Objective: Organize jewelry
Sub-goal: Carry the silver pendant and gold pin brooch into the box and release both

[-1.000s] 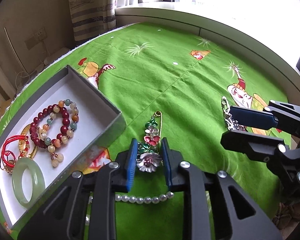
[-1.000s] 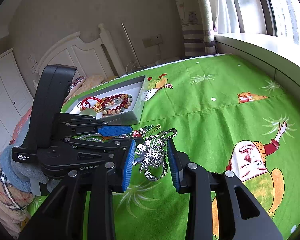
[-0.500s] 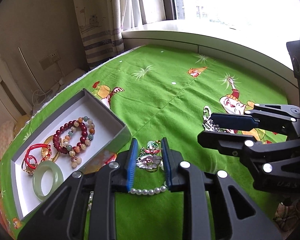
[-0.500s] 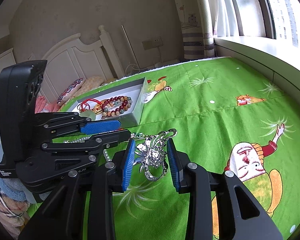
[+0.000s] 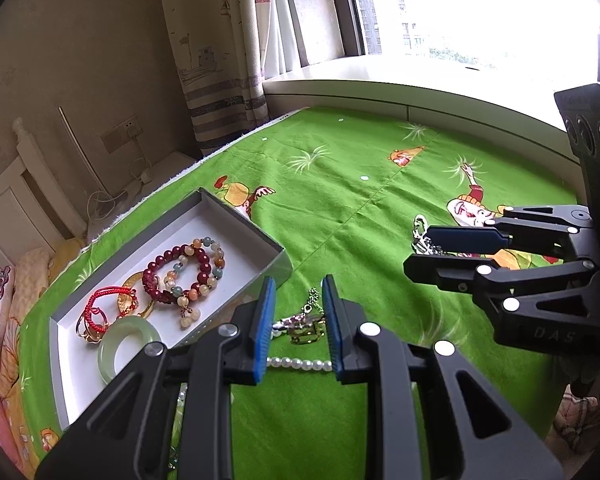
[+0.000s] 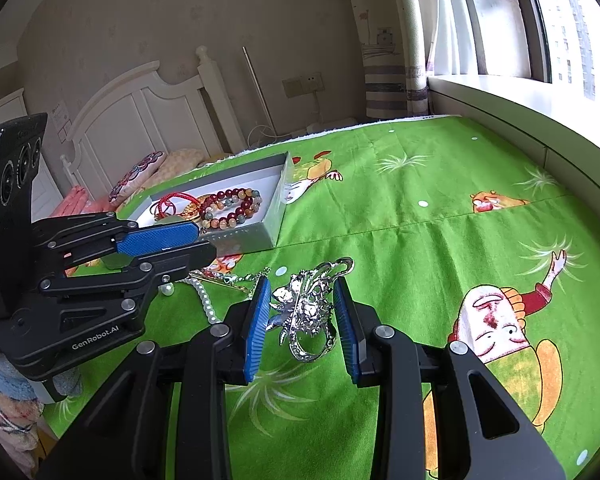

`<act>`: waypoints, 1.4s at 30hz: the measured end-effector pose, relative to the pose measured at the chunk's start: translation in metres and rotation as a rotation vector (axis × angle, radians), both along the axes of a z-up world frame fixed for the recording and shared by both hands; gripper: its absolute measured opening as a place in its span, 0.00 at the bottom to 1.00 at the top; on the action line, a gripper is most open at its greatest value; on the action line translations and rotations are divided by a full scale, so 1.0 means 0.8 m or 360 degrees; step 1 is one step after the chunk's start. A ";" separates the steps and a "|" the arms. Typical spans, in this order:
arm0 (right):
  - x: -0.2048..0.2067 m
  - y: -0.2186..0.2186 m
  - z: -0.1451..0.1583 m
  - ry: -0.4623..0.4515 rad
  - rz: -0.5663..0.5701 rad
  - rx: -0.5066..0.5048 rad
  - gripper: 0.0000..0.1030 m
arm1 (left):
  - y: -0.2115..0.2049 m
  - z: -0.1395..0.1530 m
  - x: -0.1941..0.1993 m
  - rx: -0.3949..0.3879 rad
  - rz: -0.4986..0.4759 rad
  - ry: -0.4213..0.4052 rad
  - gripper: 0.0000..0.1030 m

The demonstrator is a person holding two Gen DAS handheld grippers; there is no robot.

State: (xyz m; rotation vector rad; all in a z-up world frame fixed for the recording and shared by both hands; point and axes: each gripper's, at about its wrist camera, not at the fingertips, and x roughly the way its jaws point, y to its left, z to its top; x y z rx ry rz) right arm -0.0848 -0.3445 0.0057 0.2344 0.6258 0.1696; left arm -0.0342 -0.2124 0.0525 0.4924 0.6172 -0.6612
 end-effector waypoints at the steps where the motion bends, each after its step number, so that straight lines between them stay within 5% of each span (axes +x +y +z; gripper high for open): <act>1: 0.000 0.000 0.000 -0.0001 0.0001 -0.0001 0.31 | 0.002 0.002 -0.002 -0.0007 -0.0001 -0.0006 0.23; 23: 0.005 0.033 0.025 -0.0066 0.0094 -0.0050 0.31 | 0.078 0.052 -0.006 -0.0118 0.0117 -0.0111 0.23; 42: 0.121 0.130 0.049 0.0017 0.0325 -0.0214 0.31 | 0.172 0.072 0.128 -0.0182 0.0584 -0.0093 0.23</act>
